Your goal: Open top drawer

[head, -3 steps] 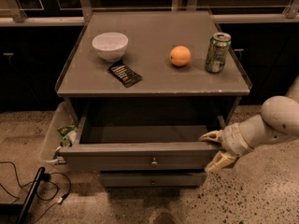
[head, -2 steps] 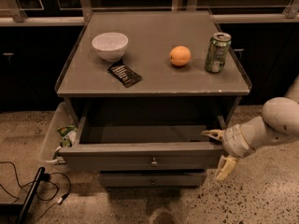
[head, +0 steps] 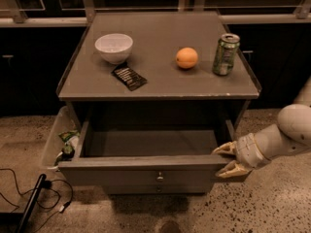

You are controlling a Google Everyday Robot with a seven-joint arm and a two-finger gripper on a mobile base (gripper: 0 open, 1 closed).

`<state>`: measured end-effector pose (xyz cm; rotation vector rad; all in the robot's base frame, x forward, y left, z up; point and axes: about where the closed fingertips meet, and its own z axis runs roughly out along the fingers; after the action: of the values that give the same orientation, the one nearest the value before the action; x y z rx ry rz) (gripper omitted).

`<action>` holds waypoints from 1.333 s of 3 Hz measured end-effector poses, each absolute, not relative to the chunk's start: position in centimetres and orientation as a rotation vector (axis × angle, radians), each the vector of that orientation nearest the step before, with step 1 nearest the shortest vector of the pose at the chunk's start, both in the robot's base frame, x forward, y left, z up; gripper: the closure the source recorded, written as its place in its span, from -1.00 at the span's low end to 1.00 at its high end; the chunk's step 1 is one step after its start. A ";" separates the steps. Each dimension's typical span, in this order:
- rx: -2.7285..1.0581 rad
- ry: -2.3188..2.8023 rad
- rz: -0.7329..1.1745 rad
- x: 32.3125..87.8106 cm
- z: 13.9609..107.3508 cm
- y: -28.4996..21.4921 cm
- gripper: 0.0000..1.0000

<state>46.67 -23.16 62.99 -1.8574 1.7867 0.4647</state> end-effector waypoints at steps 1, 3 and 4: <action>-1.857 1.787 0.465 46.6 63.1 -23.2 0.68; -1.863 1.793 0.456 45.5 63.2 -23.4 0.63; -1.863 1.793 0.456 45.5 63.2 -23.4 0.16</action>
Offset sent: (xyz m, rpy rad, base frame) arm -0.1377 -0.0339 0.0195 -0.1355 -0.0044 -0.0226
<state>45.48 -23.36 63.20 -1.8629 1.7933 0.4564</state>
